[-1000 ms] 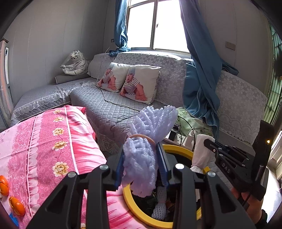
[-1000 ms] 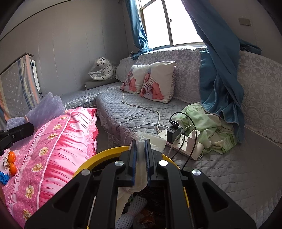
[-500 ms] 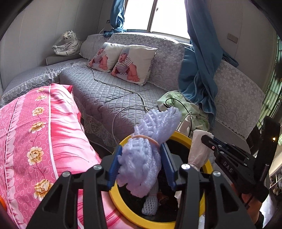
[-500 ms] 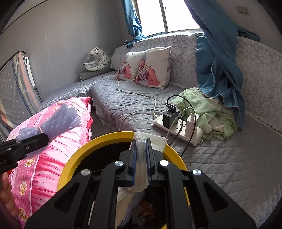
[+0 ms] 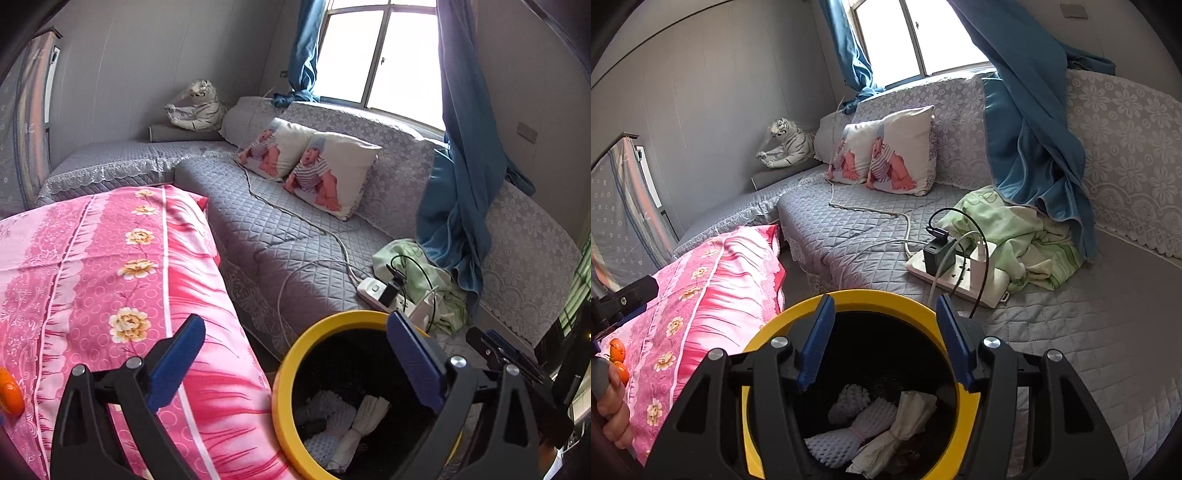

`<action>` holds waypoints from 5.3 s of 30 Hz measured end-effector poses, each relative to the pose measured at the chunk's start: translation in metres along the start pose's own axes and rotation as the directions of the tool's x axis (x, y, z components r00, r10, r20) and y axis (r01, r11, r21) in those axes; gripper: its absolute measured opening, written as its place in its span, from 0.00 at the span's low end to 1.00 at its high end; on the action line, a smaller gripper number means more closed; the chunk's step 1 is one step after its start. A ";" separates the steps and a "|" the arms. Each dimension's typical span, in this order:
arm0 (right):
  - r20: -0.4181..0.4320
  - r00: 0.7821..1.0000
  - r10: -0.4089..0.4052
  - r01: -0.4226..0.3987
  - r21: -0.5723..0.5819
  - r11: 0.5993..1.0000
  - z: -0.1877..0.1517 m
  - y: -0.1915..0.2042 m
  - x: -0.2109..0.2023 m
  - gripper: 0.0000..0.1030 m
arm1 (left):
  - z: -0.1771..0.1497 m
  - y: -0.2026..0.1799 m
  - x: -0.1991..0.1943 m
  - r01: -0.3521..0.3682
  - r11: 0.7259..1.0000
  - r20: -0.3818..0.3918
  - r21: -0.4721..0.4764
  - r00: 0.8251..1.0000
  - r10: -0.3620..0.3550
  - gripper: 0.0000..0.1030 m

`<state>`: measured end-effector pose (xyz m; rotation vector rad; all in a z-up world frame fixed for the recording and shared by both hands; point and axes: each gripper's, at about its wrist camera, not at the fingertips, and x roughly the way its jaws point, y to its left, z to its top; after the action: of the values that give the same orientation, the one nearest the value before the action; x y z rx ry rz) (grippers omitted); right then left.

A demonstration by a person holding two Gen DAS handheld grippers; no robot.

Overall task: Collect trash
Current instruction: 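Open the right tool over the bin while the left tool releases the bubble wrap into it, then move the right tool to the orange peel while the left tool moves to the blue glove, then close the right tool on the orange peel while the left tool grasps the blue glove, then carry the orange peel in the right tool while the left tool carries the blue glove to the bin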

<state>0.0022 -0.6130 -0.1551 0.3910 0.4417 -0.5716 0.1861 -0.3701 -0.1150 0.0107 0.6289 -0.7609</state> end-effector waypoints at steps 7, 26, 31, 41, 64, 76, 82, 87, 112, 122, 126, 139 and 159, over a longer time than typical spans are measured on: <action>0.084 0.983 0.161 -0.158 -0.033 0.987 0.010 0.034 -0.017 0.88 | 0.009 0.039 -0.041 -0.057 0.998 0.053 -0.030 0.997 0.059 0.92; -0.063 0.863 0.501 -0.493 -0.323 0.808 -0.010 0.240 0.000 0.92 | -0.053 0.261 -0.208 -0.464 0.866 0.118 -0.187 0.864 0.489 0.92; -0.219 0.796 0.564 -0.603 -0.377 0.703 -0.032 0.313 0.015 0.92 | -0.084 0.287 -0.222 -0.464 0.863 0.069 -0.198 0.872 0.484 0.92; -0.403 0.682 0.611 -0.728 -0.456 0.512 -0.066 0.442 0.029 0.92 | -0.121 0.306 -0.213 -0.403 0.881 0.014 -0.249 0.908 0.420 0.92; -0.633 0.627 0.455 -0.777 -0.472 0.416 -0.126 0.562 0.088 0.78 | -0.126 0.318 -0.175 -0.327 0.912 -0.089 -0.247 0.945 0.314 0.76; -0.666 0.611 0.427 -0.785 -0.440 0.437 -0.134 0.567 0.101 0.38 | -0.127 0.320 -0.166 -0.332 0.909 -0.128 -0.253 0.943 0.309 0.41; -0.663 0.613 0.430 -0.781 -0.428 0.454 -0.129 0.562 0.101 0.31 | -0.126 0.322 -0.170 -0.330 0.906 -0.116 -0.266 0.944 0.309 0.27; -0.638 0.635 0.436 -0.764 -0.435 0.476 -0.118 0.555 0.096 0.27 | -0.124 0.322 -0.176 -0.333 0.903 -0.107 -0.272 0.943 0.315 0.20; -0.448 0.728 0.519 -0.686 -0.471 0.555 -0.048 0.494 0.046 0.24 | -0.100 0.283 -0.221 -0.333 0.914 0.003 -0.232 0.939 0.343 0.15; -0.345 0.776 0.527 -0.630 -0.453 0.631 -0.004 0.438 0.039 0.24 | -0.076 0.257 -0.224 -0.319 0.928 0.050 -0.191 0.941 0.334 0.15; -0.308 0.803 0.510 -0.595 -0.452 0.664 0.008 0.410 0.039 0.24 | -0.065 0.241 -0.217 -0.305 0.938 0.059 -0.164 0.946 0.318 0.15; -0.186 0.893 0.410 -0.450 -0.413 0.792 0.047 0.292 0.036 0.24 | -0.027 0.167 -0.170 -0.185 0.982 0.074 -0.050 0.979 0.188 0.15; -0.067 0.980 0.187 -0.198 -0.292 0.936 0.054 0.117 0.027 0.24 | -0.009 0.027 -0.084 0.053 0.984 -0.015 0.167 0.999 -0.051 0.15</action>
<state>0.1071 -0.5587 -0.0968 0.1528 0.5119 -0.3001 0.1529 -0.2944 -0.0831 0.1535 0.5757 -0.8634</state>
